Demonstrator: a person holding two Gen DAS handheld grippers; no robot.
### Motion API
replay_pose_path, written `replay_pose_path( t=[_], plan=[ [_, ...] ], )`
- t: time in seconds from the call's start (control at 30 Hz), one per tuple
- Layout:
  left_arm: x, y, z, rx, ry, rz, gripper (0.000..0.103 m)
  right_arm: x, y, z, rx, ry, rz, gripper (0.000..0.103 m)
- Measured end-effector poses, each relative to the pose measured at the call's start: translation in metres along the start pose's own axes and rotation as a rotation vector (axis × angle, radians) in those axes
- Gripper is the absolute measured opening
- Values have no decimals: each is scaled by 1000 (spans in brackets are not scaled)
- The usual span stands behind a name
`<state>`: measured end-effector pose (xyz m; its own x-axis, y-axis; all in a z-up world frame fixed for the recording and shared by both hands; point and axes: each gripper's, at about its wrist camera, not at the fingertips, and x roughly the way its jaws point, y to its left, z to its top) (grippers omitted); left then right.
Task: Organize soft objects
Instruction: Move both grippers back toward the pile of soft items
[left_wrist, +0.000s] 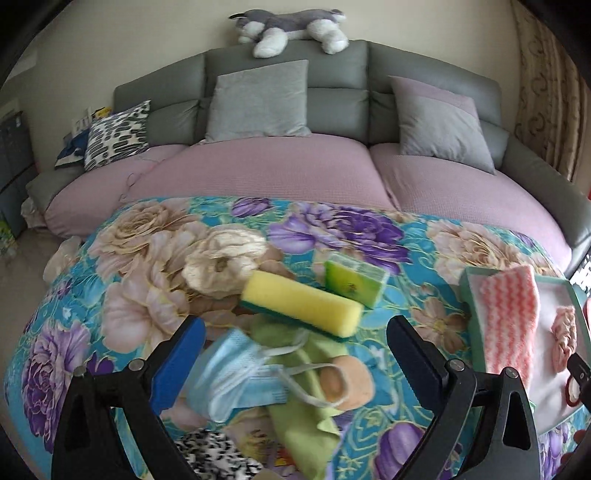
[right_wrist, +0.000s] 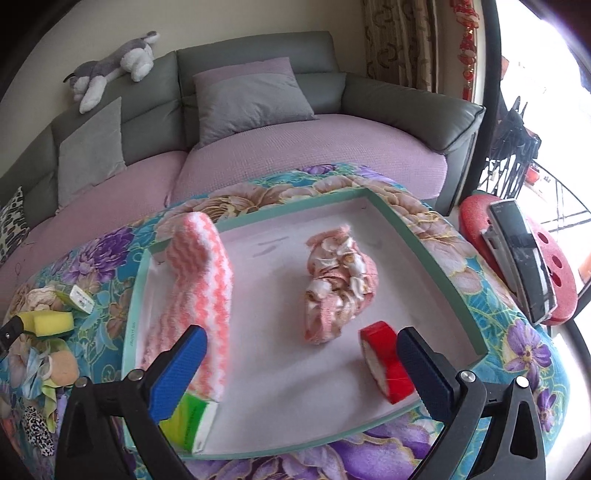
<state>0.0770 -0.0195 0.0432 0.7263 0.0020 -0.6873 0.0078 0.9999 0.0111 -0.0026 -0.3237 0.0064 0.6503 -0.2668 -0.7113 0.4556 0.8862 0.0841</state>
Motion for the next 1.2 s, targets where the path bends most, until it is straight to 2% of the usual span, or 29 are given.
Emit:
replay_pose_path(
  t=[0.2, 0.4, 0.53, 0.73, 0.97, 1.2],
  plan=[
    [1, 29, -2, -63, 8, 18, 99, 1, 47, -6, -77, 18, 78, 103],
    [-3, 40, -6, -40, 5, 5, 99, -1, 85, -13, -133, 31, 156, 103],
    [-13, 54, -7, -53, -30, 36, 99, -3, 103, -18, -169, 40, 198, 103],
    [-21, 86, -13, -124, -47, 92, 99, -4, 127, -25, -205, 63, 261, 103],
    [-12, 118, -28, -191, 22, 50, 99, -6, 163, -40, -290, 93, 312, 103],
    [-5, 116, -45, -182, 64, -13, 99, -9, 183, -57, -352, 118, 309, 103]
  ],
)
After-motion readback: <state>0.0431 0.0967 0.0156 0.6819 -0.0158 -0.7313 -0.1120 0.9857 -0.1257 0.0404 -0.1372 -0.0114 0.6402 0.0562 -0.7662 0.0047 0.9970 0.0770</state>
